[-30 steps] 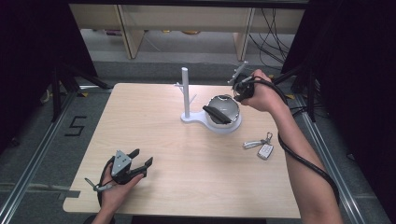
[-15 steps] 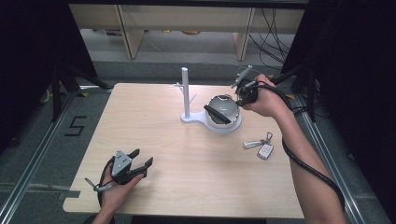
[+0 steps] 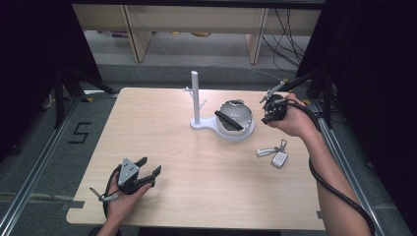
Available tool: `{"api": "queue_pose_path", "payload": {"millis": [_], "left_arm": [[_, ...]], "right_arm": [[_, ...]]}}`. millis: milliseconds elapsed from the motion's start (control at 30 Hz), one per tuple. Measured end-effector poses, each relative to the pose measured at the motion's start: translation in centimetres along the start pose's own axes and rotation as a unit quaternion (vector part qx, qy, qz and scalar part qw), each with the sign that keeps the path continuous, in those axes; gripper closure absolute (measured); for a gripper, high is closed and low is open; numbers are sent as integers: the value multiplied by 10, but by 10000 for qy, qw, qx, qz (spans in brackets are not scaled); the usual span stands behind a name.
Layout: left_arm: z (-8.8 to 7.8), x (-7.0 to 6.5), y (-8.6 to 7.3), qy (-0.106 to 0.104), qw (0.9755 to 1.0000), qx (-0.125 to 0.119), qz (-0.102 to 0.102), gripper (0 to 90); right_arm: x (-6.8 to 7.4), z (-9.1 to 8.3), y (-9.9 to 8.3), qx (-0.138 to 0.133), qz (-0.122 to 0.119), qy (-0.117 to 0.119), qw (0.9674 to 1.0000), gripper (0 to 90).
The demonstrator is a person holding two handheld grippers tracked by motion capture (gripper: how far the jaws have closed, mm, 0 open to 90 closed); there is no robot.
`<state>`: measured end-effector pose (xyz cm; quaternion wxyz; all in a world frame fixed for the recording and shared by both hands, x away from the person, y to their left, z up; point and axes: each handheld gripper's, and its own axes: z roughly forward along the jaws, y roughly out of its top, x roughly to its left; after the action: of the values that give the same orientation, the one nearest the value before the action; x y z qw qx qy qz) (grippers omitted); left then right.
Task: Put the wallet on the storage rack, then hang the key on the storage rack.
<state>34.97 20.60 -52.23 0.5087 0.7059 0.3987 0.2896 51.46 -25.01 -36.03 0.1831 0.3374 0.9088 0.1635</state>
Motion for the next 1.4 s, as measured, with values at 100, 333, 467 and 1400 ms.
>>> {"api": "queue_pose_path", "payload": {"millis": [100,333,467,1400], "left_arm": [[0,0,0,2,10000,7,2,347],[1,1,0,27,10000,45,-41,347],[2,1,0,-18,10000,11,-1,348],[2,1,0,22,10000,37,-36,348]], "right_arm": [[-1,4,-13,50,218,53,9997,790],[-6,14,-41,103,894,81,9959,806],[-9,18,-56,182,1247,86,9920,800],[-10,25,-92,469,1953,130,9795,765]]}}
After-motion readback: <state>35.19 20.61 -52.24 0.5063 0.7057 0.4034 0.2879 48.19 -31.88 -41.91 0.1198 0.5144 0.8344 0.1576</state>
